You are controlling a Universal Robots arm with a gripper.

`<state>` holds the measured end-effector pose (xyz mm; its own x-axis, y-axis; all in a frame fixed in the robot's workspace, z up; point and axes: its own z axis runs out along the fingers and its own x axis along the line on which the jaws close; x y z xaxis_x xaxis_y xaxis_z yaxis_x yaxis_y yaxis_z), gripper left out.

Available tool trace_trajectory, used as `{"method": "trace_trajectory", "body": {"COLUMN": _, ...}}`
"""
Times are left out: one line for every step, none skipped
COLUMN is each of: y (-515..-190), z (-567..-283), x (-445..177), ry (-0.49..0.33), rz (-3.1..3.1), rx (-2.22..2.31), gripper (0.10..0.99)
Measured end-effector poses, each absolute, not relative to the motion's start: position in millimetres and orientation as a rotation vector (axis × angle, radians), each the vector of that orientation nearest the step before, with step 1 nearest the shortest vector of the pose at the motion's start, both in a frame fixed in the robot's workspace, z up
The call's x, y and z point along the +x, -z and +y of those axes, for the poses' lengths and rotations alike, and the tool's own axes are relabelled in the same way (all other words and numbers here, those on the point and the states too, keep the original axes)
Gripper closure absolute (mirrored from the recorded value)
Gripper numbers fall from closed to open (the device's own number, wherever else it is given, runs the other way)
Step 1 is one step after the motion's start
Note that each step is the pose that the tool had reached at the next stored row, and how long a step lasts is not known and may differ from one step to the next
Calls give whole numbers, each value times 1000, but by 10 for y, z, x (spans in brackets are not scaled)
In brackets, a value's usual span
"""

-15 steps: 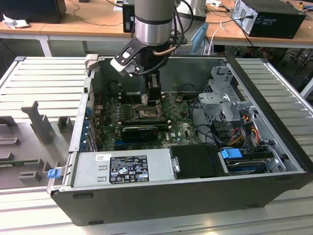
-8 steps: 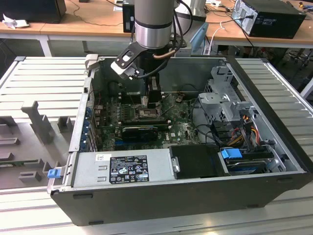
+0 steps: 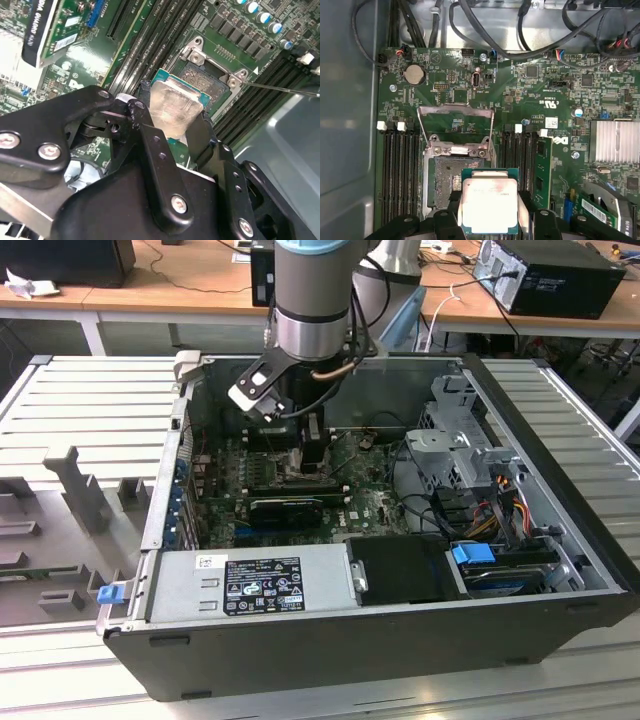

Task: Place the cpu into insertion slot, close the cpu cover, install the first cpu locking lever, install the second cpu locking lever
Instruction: 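Place the cpu into insertion slot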

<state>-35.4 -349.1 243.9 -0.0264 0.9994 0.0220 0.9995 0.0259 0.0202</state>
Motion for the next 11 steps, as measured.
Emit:
{"method": "trace_trajectory", "body": {"y": -2402, "z": -3469, "x": -354, "ry": 47, "rz": -2249, "rx": -2191, "gripper": 557}}
{"method": "trace_trajectory", "body": {"y": -2367, "z": -3433, "x": -354, "ry": 47, "rz": -2249, "rx": -2191, "gripper": 557}}
{"method": "trace_trajectory", "body": {"y": -2340, "z": -3394, "x": -354, "ry": 47, "rz": -2249, "rx": -2191, "gripper": 557}}
{"method": "trace_trajectory", "body": {"y": -2323, "z": -3362, "x": -354, "ry": 47, "rz": -2249, "rx": -2191, "gripper": 557}}
{"method": "trace_trajectory", "body": {"y": -2285, "z": -3292, "x": -356, "ry": 47, "rz": -2248, "rx": -2191, "gripper": 557}}
{"method": "trace_trajectory", "body": {"y": -2243, "z": -3270, "x": -385, "ry": 47, "rz": -2247, "rx": -2193, "gripper": 557}}
{"method": "trace_trajectory", "body": {"y": -2207, "z": -3260, "x": -400, "ry": 47, "rz": -2247, "rx": -2193, "gripper": 557}}
{"method": "trace_trajectory", "body": {"y": -2189, "z": -3248, "x": -400, "ry": 47, "rz": -2247, "rx": -2193, "gripper": 557}}
{"method": "trace_trajectory", "body": {"y": -2170, "z": -3237, "x": -400, "ry": 47, "rz": -2247, "rx": -2193, "gripper": 557}}
{"method": "trace_trajectory", "body": {"y": -2136, "z": -3221, "x": -400, "ry": 46, "rz": -2247, "rx": -2193, "gripper": 557}}
{"method": "trace_trajectory", "body": {"y": -2117, "z": -3217, "x": -399, "ry": 46, "rz": -2240, "rx": -2200, "gripper": 557}}
